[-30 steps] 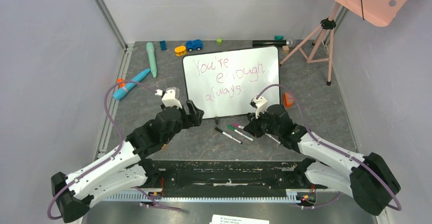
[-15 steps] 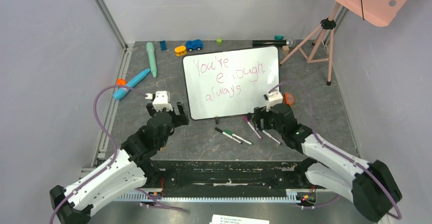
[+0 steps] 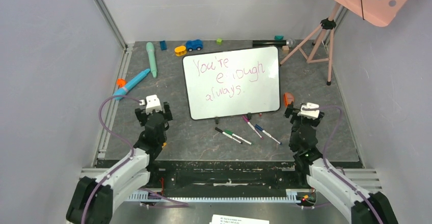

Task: Write a sentence on the whiteboard
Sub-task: Reset both arms

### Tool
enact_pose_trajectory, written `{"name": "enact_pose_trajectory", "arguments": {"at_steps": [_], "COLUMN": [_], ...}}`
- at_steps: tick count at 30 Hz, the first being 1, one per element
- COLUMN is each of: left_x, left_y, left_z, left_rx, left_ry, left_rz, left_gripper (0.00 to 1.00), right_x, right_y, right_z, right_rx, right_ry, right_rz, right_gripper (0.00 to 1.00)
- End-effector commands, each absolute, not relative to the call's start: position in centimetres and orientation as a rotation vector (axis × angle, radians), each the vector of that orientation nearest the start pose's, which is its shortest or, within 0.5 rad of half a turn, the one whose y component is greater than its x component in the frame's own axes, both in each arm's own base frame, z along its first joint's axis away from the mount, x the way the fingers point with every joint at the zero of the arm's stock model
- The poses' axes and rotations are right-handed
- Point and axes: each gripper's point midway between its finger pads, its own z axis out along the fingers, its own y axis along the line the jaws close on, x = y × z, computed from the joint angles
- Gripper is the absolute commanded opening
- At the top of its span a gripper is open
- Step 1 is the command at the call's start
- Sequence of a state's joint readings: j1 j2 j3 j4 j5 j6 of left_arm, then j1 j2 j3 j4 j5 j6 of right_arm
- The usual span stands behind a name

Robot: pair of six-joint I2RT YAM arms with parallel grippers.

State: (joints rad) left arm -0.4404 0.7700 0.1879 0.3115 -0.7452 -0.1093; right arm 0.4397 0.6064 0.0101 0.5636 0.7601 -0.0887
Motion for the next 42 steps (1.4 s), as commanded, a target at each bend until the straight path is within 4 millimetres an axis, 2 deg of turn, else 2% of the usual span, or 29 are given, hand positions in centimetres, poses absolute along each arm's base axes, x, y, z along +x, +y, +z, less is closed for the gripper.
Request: {"name": "enact_pose_trajectory", "arguments": {"at_steps": [1, 2, 4, 7, 11, 14, 15, 16, 19, 20, 22, 23, 25, 42], "left_x": [30.6, 31.1, 32.5, 33.6, 34.7, 35.5, 35.8, 36.2, 37.2, 37.5, 37.5, 37.4, 37.4, 37.4], "left_y": [0.6, 1.0, -0.1, 0.1, 0.3, 0.2, 0.1, 0.0, 0.4, 0.6, 0.6, 0.7, 0.7, 0.7], "left_z": [12.7, 12.6, 12.1, 12.5, 12.2, 11.1, 10.4, 10.2, 9.1, 9.3, 9.1, 9.1, 9.2, 9.3], "left_rx": [-0.208, -0.217, -0.135, -0.154, -0.141, -0.114, -0.102, -0.091, -0.106, -0.106, -0.102, -0.102, -0.106, -0.106], "left_ry": [1.604, 1.593, 1.653, 1.608, 1.622, 1.612, 1.622, 1.617, 1.716, 1.706, 1.719, 1.718, 1.704, 1.704], "left_rz": [0.239, 0.261, 0.24, 0.21, 0.185, 0.186, 0.188, 0.19, 0.179, 0.17, 0.169, 0.169, 0.168, 0.168], "left_gripper": [0.93, 0.93, 0.91, 0.9, 0.88, 0.86, 0.85, 0.85, 0.86, 0.87, 0.88, 0.99, 1.0, 1.0], "right_x": [23.2, 22.9, 22.6, 24.1, 25.5, 27.0, 27.9, 28.5, 29.6, 29.8, 29.9, 29.9, 30.0, 29.9], "right_y": [-4.8, -5.3, -6.2, -5.5, -5.7, -4.3, -3.5, -3.1, -2.7, -2.6, -2.5, -2.5, -2.6, -2.5], "right_z": [8.8, 9.0, 10.4, 11.0, 10.5, 10.3, 10.3, 8.4, 8.7, 8.1, 8.3, 8.2, 8.3, 8.4], "right_rx": [0.177, 0.198, 0.251, 0.215, 0.232, 0.123, 0.066, 0.031, 0.005, -0.004, -0.007, -0.007, -0.005, -0.009], "right_ry": [1.532, 1.515, 1.467, 1.457, 1.479, 1.503, 1.514, 1.604, 1.602, 1.635, 1.625, 1.628, 1.626, 1.619], "right_rz": [-0.475, -0.477, -0.491, -0.424, -0.346, -0.309, -0.29, -0.283, -0.278, -0.276, -0.275, -0.275, -0.277, -0.275], "right_gripper": [0.87, 0.87, 0.86, 0.84, 0.78, 0.77, 0.77, 0.78, 0.81, 0.83, 0.87, 0.87, 0.98, 0.98]}}
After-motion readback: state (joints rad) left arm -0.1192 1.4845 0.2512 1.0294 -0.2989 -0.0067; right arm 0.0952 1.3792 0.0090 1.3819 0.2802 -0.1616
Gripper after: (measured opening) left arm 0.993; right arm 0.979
